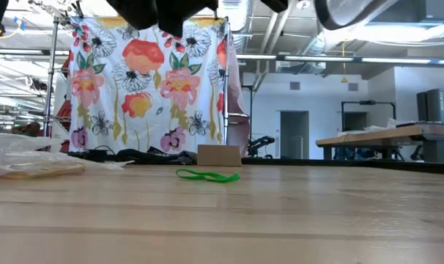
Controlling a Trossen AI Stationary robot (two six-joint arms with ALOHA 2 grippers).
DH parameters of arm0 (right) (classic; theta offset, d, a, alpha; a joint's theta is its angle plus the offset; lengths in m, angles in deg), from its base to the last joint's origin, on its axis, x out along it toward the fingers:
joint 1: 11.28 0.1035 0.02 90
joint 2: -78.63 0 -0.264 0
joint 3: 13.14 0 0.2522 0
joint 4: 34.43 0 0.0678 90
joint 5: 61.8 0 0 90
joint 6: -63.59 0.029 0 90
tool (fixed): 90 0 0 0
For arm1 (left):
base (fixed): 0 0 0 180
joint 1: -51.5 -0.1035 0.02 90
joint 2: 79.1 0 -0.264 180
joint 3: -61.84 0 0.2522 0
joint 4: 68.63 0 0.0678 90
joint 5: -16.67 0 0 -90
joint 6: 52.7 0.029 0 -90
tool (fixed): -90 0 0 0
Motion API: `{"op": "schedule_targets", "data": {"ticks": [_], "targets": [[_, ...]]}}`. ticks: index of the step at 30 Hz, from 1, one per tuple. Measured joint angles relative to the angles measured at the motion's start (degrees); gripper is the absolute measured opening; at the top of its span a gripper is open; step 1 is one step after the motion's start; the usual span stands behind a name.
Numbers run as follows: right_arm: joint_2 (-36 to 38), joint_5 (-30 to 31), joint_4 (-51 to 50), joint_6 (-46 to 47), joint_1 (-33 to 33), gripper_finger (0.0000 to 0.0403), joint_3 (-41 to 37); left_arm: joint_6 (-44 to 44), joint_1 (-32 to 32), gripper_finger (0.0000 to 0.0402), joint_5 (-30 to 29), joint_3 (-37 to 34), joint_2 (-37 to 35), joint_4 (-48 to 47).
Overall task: Sort rubber bands
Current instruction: Close the transparent zip bag
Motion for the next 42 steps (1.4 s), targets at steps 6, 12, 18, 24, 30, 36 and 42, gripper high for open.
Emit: {"op": "schedule_targets", "data": {"ticks": [6, 12, 18, 24, 30, 36, 42], "targets": [[0.0, 0.02, -0.22, -0.03, 0.02, 0.0, 0.0, -1.03, 0.31, 0.0156, -1.9, 0.92, 0.0, -0.5], [0.0, 0.02, -0.28, -0.07, 0.02, 0.0001, 0.0, -4.58, 1.07, 0.0099, -9.84, 1.97, 0.0, -0.59], [0.02, 0.09, -0.26, -1.45, 0.0, 0.0013, 0.0, -3.5, 1.94, 0.001, -15.53, 1.97, 0.0, -0.63], [0.02, 0.02, 0.31, -1.6, 0.02, 0.0031, 0.0, 2.22, 3.53, 0.0001, -14.67, 1.97, 0.0, -3.98], [0.67, 0.04, -1.96, -1.1, 0.02, 0.0078, 0.0, -0.85, 4.04, 0.0001, -12.21, 1.97, 0.0, -4.72], [1.58, 0.06, -12.39, 1.08, -1.93, 0.0137, 0.0, -2.19, 4.33, 0.0, -13.42, 1.93, -0.66, -9.11], [2.08, 0.04, -26.3, 3.39, -5.9, 0.0176, 0.02, -2.24, 4.54, 0.0, -24.91, 1.93, -5.04, -25.85]]}}
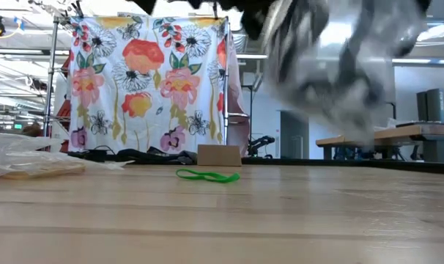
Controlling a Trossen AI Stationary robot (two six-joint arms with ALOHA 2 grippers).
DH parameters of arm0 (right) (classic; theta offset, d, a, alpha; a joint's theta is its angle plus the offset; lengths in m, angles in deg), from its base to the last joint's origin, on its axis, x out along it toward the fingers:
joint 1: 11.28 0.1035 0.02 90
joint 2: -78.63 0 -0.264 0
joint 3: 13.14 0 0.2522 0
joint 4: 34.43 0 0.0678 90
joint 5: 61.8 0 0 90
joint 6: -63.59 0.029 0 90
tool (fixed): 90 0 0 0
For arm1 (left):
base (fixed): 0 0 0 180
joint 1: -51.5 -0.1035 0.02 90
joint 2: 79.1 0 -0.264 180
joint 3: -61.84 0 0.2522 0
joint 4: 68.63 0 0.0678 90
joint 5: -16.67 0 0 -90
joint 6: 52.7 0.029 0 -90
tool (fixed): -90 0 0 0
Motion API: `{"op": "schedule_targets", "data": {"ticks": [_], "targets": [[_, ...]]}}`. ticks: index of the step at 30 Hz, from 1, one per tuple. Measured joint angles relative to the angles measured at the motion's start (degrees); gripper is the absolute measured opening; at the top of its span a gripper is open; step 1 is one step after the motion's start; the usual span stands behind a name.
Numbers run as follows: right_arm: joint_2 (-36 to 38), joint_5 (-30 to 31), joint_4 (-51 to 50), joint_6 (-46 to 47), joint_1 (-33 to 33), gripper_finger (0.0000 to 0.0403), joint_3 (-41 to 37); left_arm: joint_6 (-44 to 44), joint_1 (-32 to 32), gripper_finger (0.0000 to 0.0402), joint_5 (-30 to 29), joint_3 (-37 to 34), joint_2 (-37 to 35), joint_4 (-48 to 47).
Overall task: Sort rubber bands
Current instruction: Close the transparent zip bag
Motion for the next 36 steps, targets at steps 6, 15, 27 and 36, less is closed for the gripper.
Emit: {"op": "schedule_targets", "data": {"ticks": [6, 15, 27, 36], "targets": [[0.02, 0.12, -10.39, -2.11, -4.74, 0.0176, -0.02, -5.15, 0.65, 0.0, -7.74, 0.0, -5.38, -18.21], [0.0, 0.42, -8.59, -10.99, -10.33, 0.0164, -0.02, -12.14, 0.38, 0.0, -8.23, 2.95, -8.62, -33.07], [-0.2, 3.36, 12.85, -28.44, -11.48, 0.0163, 0.07, -16.06, 0.34, 0.0, -8.86, 5.44, -8.49, -34.46], [-3.55, 3.28, 19.97, -39.2, -11.62, 0.0163, 0.03, -21.8, -0.28, 0.0, -9.3, 5.44, -8.45, -30.18]]}}
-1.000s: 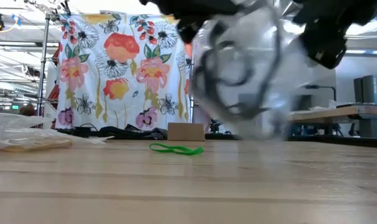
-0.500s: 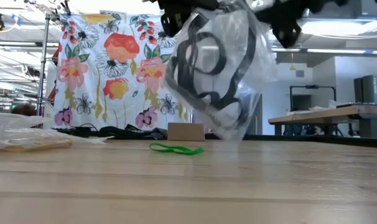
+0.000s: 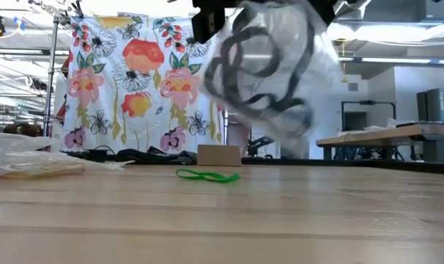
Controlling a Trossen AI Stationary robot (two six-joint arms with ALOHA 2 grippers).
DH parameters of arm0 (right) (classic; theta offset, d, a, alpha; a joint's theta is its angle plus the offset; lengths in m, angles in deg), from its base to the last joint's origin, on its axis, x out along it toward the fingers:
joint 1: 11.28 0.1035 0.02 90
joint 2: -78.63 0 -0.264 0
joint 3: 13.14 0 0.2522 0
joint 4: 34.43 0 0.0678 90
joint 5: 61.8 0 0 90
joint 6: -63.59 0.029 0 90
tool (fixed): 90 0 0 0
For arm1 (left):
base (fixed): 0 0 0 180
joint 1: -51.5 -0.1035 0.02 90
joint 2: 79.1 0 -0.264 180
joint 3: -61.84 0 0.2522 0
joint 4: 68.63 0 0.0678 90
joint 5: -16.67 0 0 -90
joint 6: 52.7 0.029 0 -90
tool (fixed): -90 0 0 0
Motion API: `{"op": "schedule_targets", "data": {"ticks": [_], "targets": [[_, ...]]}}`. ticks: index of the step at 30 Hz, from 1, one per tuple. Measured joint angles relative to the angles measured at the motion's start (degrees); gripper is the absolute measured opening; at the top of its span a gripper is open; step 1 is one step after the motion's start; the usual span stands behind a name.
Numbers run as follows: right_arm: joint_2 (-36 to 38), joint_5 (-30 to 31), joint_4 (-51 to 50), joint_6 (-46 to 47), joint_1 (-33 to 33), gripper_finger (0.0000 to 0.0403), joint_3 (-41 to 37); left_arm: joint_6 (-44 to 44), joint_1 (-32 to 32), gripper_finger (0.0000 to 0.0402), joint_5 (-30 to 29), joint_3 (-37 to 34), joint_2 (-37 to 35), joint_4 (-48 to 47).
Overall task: Sort rubber bands
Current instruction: Close the transparent zip bag
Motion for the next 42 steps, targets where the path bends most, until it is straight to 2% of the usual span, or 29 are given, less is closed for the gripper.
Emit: {"op": "schedule_targets", "data": {"ticks": [11, 20, 24, 33, 42], "targets": [[-5.18, -0.14, 2.42, -0.42, -0.62, 0.0163, 1.32, -1.2, -1.23, 0.0, 0.06, 0.0, 0.0, 0.96], [-5.9, -0.04, 1.08, -0.14, 0.07, 0.0161, 1.81, -0.64, -1.03, 0.0, 0.49, 0.0, 0.02, 0.36], [-5.9, 0.23, 0.67, 0.14, 0.05, 0.0134, 1.81, -0.6, -0.89, 0.0, 0.51, 0.0, 0.04, -0.24], [-5.87, 1.49, -0.42, -0.15, 0.07, 0.0009, 1.81, -0.33, -0.87, 0.0, 0.52, -0.02, 0.07, -2.36], [-5.83, 1.45, -1.13, 0.19, 0.67, 0.0024, 1.81, 0.71, -0.85, 0.0, 0.47, -0.02, 0.09, -1.71]]}}
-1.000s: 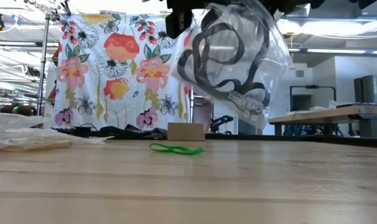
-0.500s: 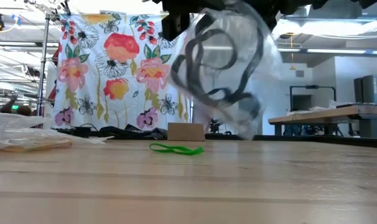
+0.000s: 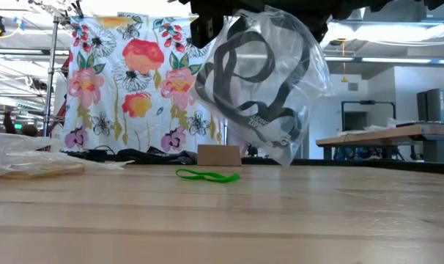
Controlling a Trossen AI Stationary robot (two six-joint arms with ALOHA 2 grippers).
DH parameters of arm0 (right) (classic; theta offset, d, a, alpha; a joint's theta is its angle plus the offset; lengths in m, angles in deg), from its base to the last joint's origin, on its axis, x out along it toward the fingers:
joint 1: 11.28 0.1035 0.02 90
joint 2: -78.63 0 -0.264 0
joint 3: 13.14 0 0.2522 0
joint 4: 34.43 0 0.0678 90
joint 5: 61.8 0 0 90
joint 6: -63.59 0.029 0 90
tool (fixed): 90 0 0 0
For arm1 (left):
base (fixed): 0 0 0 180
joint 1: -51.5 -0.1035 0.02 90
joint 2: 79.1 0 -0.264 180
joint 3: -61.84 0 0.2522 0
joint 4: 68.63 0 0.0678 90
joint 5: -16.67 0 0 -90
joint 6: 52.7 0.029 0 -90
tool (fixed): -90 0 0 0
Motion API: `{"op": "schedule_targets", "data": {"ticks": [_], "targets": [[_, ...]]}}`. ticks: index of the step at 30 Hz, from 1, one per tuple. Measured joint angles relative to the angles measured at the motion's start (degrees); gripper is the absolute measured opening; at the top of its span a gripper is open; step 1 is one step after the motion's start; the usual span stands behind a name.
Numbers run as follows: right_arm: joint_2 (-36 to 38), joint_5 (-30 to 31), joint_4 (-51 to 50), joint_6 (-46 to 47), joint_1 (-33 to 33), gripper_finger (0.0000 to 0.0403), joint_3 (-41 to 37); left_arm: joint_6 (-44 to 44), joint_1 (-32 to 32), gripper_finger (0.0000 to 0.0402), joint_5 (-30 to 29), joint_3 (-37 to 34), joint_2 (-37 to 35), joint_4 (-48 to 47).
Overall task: Sort rubber bands
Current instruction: Close the transparent zip bag
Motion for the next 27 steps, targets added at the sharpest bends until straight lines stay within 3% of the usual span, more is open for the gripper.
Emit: {"op": "schedule_targets", "data": {"ticks": [17, 27], "targets": [[0.0, -0.24, -0.12, 2.1, 0.03, 0.0076, 0.0, 0.63, 0.0, 0.0, -0.09, 0.0, 0.0, 0.22], [0.0, 0.01, -0.27, 1.22, 0.03, 0.0007, 0.0, 0.86, 0.0, 0.0, 1.01, 0.0, 0.0, 0.16]]}}
